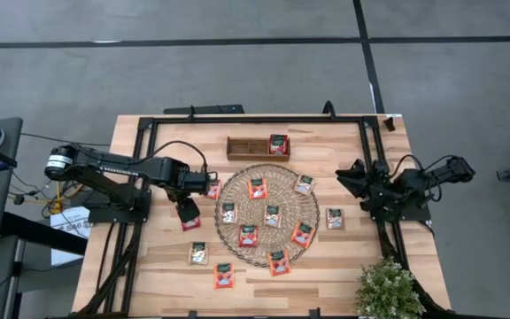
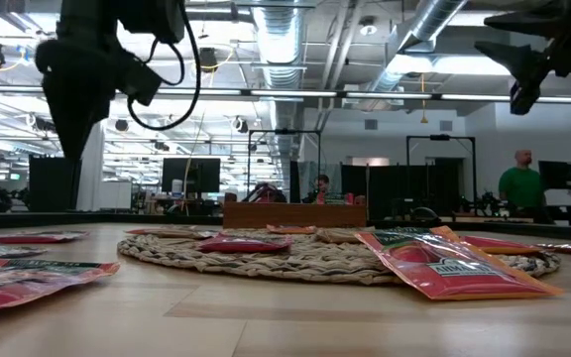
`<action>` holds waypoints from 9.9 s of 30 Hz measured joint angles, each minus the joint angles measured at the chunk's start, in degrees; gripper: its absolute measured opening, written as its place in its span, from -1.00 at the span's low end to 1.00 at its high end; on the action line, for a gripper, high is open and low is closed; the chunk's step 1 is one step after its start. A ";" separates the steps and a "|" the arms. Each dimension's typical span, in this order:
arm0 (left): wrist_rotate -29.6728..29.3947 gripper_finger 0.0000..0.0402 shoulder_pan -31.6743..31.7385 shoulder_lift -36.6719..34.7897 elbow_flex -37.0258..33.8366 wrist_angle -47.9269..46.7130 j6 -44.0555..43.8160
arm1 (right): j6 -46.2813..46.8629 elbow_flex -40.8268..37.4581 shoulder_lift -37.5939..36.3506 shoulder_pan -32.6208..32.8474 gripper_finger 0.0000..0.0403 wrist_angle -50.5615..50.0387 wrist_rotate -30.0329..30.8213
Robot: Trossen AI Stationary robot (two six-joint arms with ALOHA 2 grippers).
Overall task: Pick & Place Tea
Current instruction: Put the red tea bag into the right section of the brown wooden organizer
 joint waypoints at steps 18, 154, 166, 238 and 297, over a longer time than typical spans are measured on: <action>7.22 -0.06 3.06 0.02 -5.33 7.32 3.01 | 0.25 -0.08 0.09 -0.02 -0.37 0.00 0.02; -13.94 -0.99 -0.18 8.71 7.55 7.34 17.94 | 12.16 0.53 0.45 0.04 -0.37 -3.58 -0.16; -20.93 -0.99 -0.20 10.48 30.81 13.93 26.31 | 13.38 5.12 11.76 -2.37 -0.30 -3.64 -0.09; -27.43 -0.99 -2.78 27.65 48.48 13.99 39.25 | 3.70 51.17 76.56 -29.60 -0.90 -14.20 -36.72; -28.65 0.07 -3.66 24.49 48.46 -12.55 20.99 | 5.74 51.02 76.59 -36.11 -1.00 -9.89 -22.10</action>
